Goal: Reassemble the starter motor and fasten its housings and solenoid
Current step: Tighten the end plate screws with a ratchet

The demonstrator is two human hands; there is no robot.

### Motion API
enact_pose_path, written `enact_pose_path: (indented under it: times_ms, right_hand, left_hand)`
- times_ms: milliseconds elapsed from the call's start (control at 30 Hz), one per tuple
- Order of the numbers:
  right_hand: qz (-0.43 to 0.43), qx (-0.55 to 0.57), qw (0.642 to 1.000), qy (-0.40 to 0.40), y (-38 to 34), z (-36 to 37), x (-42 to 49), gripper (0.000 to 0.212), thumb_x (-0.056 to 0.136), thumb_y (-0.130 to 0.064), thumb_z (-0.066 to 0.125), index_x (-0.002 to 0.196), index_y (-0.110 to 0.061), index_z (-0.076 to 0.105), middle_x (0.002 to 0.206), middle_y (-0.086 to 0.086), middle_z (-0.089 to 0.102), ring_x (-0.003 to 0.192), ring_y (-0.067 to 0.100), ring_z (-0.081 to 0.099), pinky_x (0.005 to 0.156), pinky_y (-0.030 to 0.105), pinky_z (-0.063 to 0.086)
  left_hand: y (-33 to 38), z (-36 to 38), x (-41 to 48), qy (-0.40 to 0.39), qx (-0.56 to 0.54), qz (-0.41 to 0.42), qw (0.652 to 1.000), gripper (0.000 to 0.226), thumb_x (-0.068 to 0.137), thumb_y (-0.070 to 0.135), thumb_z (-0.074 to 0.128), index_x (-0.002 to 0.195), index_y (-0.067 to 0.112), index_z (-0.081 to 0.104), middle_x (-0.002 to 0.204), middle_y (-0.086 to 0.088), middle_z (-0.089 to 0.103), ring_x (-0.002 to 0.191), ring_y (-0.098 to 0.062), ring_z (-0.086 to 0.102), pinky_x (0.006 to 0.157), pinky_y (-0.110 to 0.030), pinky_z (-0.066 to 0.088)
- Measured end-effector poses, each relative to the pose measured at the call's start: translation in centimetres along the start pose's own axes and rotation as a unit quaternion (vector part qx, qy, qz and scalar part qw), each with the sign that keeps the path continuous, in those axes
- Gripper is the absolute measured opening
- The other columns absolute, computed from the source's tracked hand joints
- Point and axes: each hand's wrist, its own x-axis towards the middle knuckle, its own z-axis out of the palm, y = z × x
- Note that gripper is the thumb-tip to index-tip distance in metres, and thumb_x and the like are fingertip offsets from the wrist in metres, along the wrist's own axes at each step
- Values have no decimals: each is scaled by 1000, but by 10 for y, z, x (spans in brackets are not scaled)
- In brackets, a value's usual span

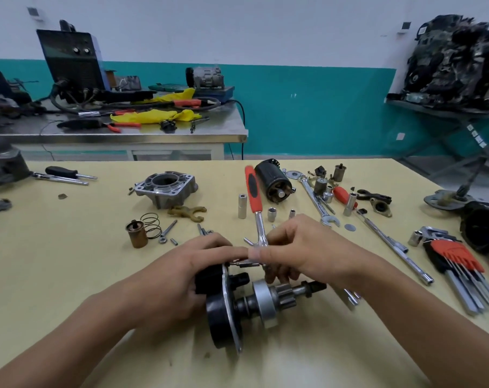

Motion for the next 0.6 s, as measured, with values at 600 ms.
enact_pose_path:
  times_ms: [600]
  right_hand:
    - [-82,-38,996,-18,0,-7,-2,3,83,-34,79,85,-32,80,80,-2,77,70,12,68,66,27,55]
  left_hand:
    - [-3,3,0,5,-13,-3,1000,62,83,17,78,135,42,55,121,22,50,115,2,50,96,-18,43]
